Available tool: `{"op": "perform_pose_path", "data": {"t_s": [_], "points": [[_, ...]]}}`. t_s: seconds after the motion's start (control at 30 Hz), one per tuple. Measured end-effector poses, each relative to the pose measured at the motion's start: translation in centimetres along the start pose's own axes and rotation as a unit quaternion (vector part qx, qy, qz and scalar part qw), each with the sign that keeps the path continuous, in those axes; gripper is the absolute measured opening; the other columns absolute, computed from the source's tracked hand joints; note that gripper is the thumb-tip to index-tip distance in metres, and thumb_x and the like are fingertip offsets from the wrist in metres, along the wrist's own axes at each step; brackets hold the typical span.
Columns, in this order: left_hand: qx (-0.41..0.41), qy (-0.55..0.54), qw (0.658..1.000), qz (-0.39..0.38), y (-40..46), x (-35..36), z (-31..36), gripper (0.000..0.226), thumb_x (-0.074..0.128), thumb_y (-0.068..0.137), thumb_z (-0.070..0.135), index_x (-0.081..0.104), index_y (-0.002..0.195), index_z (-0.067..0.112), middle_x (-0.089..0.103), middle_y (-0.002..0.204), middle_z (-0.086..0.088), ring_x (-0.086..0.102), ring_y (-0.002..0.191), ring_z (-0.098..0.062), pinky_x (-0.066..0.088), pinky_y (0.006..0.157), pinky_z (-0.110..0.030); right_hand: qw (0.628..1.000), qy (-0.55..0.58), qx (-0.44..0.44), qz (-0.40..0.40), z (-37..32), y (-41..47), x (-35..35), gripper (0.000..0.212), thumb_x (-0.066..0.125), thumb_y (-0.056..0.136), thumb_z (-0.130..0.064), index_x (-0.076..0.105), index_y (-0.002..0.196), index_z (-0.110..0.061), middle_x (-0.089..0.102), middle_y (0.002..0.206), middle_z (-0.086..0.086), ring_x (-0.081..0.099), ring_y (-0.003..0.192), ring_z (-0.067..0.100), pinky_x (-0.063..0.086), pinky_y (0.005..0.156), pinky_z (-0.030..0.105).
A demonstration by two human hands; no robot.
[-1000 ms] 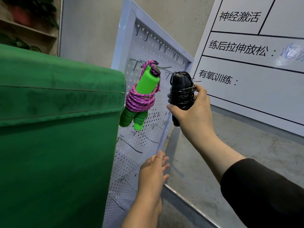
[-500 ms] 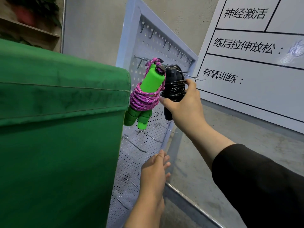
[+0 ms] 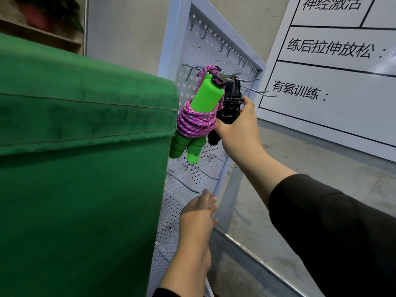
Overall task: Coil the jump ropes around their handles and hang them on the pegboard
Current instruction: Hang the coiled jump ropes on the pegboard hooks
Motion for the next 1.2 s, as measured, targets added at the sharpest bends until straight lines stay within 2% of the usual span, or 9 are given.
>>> {"op": "perform_pose_path", "data": {"t_s": [0.17, 0.3, 0.53, 0.67, 0.8, 0.93, 1.07, 1.13, 1.2], "points": [[0.001, 0.011, 1.0, 0.008, 0.3, -0.6, -0.2, 0.022, 0.049, 0.107, 0.033, 0.065, 0.106, 0.018, 0.071, 0.125, -0.005, 0.066, 0.111, -0.019, 0.053, 0.09, -0.033, 1.0, 0.021, 0.002, -0.01, 0.3, -0.6, 0.5, 0.08, 0.084, 0.079, -0.038, 0.036, 0.142, -0.027, 0.056, 0.135, 0.003, 0.055, 0.122, 0.019, 0.047, 0.106, 0.041], [0.001, 0.015, 1.0, 0.012, 0.1, -0.9, -0.4, 0.023, 0.051, 0.106, 0.034, 0.065, 0.113, 0.016, 0.071, 0.122, -0.003, 0.066, 0.11, -0.017, 0.053, 0.083, -0.029, 0.999, 0.007, 0.027, -0.045, 0.9, -1.6, 0.4, 0.11, 0.079, 0.08, -0.052, 0.01, 0.161, -0.023, 0.04, 0.155, 0.005, 0.046, 0.138, 0.025, 0.043, 0.111, 0.048], [-0.025, 0.09, 0.995, 0.028, -0.1, -0.6, -3.2, 0.027, 0.047, 0.108, 0.03, 0.064, 0.111, 0.009, 0.067, 0.11, -0.009, 0.064, 0.099, -0.02, 0.052, 0.074, -0.031, 0.999, -0.043, 0.021, -0.025, 6.1, -11.0, -5.8, 0.055, 0.063, 0.097, -0.044, 0.046, 0.143, -0.02, 0.053, 0.136, -0.002, 0.055, 0.117, 0.015, 0.043, 0.094, 0.027], [-0.012, 0.201, 0.979, -0.015, -0.5, 1.1, -6.9, 0.025, 0.046, 0.107, 0.029, 0.06, 0.092, 0.016, 0.065, 0.099, -0.008, 0.06, 0.08, -0.019, 0.042, 0.063, -0.028, 0.985, -0.092, 0.133, -0.062, 16.5, -21.2, -9.4, 0.041, 0.062, 0.098, -0.041, 0.059, 0.131, -0.018, 0.061, 0.128, -0.004, 0.06, 0.106, 0.014, 0.048, 0.093, 0.032], [-0.015, 0.354, 0.932, -0.075, -1.0, 3.5, -14.0, 0.028, 0.051, 0.105, 0.034, 0.064, 0.088, 0.017, 0.07, 0.084, -0.002, 0.062, 0.066, -0.013, 0.043, 0.058, -0.025, 0.95, -0.102, 0.286, -0.078, 27.0, -32.4, -13.2, 0.032, 0.061, 0.099, -0.038, 0.065, 0.123, -0.018, 0.068, 0.118, -0.004, 0.061, 0.101, 0.01, 0.047, 0.089, 0.028], [-0.038, 0.518, 0.837, -0.171, -2.1, 4.9, -23.4, 0.04, 0.053, 0.103, 0.038, 0.071, 0.1, 0.004, 0.075, 0.102, -0.012, 0.07, 0.096, -0.03, 0.056, 0.085, -0.038, 0.895, -0.097, 0.414, -0.132, 35.0, -43.0, -14.2, 0.035, 0.059, 0.101, -0.037, 0.062, 0.128, -0.015, 0.067, 0.121, 0.0, 0.06, 0.106, 0.014, 0.043, 0.087, 0.027], [-0.081, 0.659, 0.712, -0.228, -3.2, 2.3, -32.6, 0.038, 0.051, 0.104, 0.035, 0.071, 0.107, 0.003, 0.072, 0.108, -0.017, 0.065, 0.105, -0.034, 0.046, 0.082, -0.034, 0.819, -0.113, 0.514, -0.227, 40.6, -49.6, -11.8, 0.047, 0.06, 0.099, -0.043, 0.057, 0.135, -0.013, 0.067, 0.114, 0.002, 0.063, 0.099, 0.02, 0.05, 0.087, 0.032], [-0.118, 0.688, 0.679, -0.229, -4.2, -1.0, -37.6, 0.037, 0.053, 0.103, 0.034, 0.069, 0.116, 0.003, 0.071, 0.117, -0.018, 0.064, 0.112, -0.034, 0.047, 0.091, -0.034, 0.803, -0.105, 0.526, -0.26, 42.1, -51.7, -10.2, 0.048, 0.061, 0.098, -0.042, 0.055, 0.136, -0.012, 0.068, 0.107, 0.0, 0.065, 0.096, 0.021, 0.052, 0.088, 0.035], [-0.154, 0.699, 0.666, -0.21, -6.0, -4.6, -42.1, 0.037, 0.053, 0.103, 0.034, 0.066, 0.123, 0.005, 0.07, 0.122, -0.016, 0.064, 0.116, -0.032, 0.047, 0.096, -0.033, 0.776, -0.102, 0.555, -0.28, 43.4, -55.0, -9.3, 0.051, 0.062, 0.098, -0.039, 0.051, 0.139, -0.011, 0.07, 0.118, 0.008, 0.065, 0.096, 0.023, 0.052, 0.094, 0.036]]}}
Point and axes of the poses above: each hand's wrist, its own y-axis towards the middle knuckle, its own x-axis out of the palm, z = x × y, the point moved 10 cm from there along y, towards the middle knuckle
